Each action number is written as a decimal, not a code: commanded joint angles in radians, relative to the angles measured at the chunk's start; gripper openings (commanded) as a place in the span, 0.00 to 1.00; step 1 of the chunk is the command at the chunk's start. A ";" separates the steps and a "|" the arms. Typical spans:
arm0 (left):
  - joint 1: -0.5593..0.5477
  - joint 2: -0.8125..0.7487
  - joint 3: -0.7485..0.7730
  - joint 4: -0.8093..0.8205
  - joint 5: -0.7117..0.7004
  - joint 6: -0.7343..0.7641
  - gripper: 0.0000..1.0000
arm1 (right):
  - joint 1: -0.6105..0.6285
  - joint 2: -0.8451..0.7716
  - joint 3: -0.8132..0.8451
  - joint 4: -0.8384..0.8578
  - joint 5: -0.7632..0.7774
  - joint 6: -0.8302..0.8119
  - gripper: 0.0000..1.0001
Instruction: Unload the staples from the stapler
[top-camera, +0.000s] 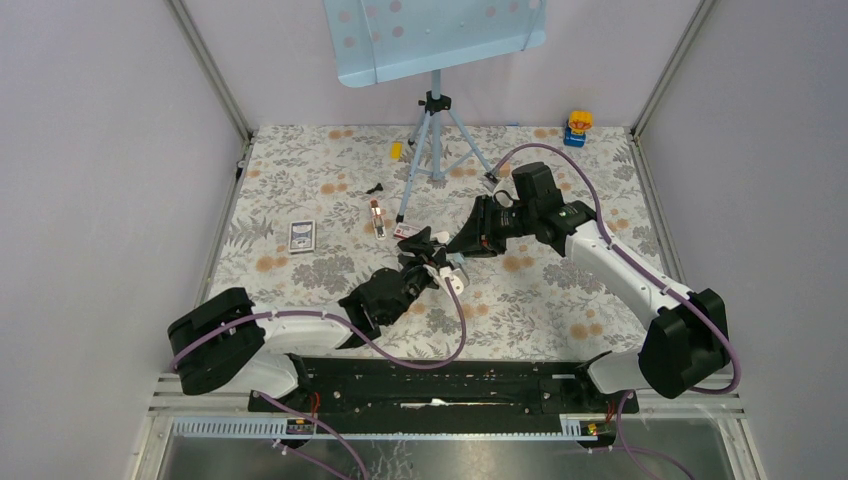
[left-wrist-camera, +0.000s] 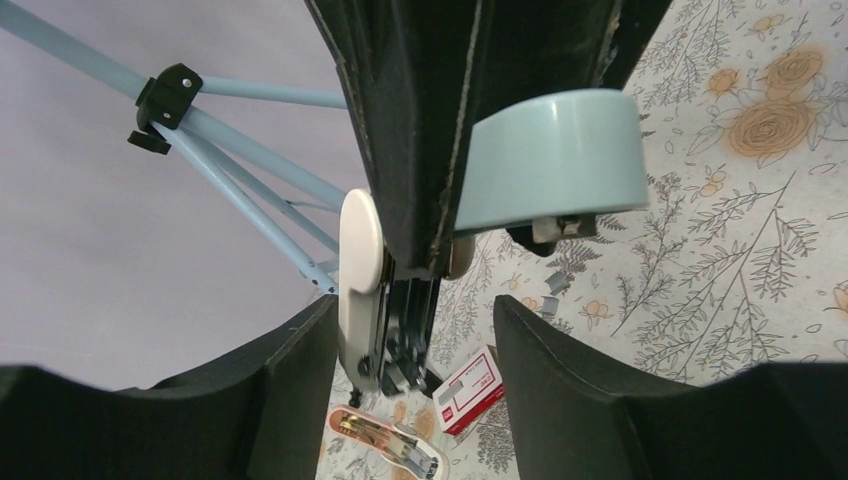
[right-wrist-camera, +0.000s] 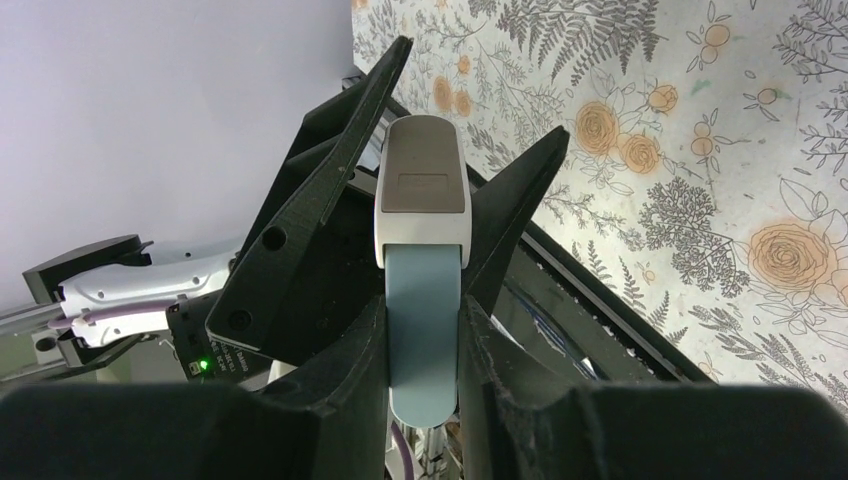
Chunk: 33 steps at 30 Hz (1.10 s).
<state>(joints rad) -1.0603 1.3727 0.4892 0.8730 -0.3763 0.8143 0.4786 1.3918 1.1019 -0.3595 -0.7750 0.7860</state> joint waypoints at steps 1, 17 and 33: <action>-0.004 0.017 0.032 0.086 -0.018 0.044 0.66 | -0.004 -0.025 0.007 -0.013 -0.072 -0.013 0.08; -0.006 0.055 0.050 0.103 -0.018 0.055 0.07 | -0.003 -0.024 0.002 -0.009 -0.102 -0.019 0.09; -0.031 0.008 -0.004 0.094 -0.058 -0.079 0.00 | -0.003 -0.098 0.094 -0.085 0.195 -0.097 0.61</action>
<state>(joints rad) -1.0817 1.4212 0.5011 0.9150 -0.4122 0.8009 0.4732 1.3609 1.1252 -0.4225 -0.6914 0.7368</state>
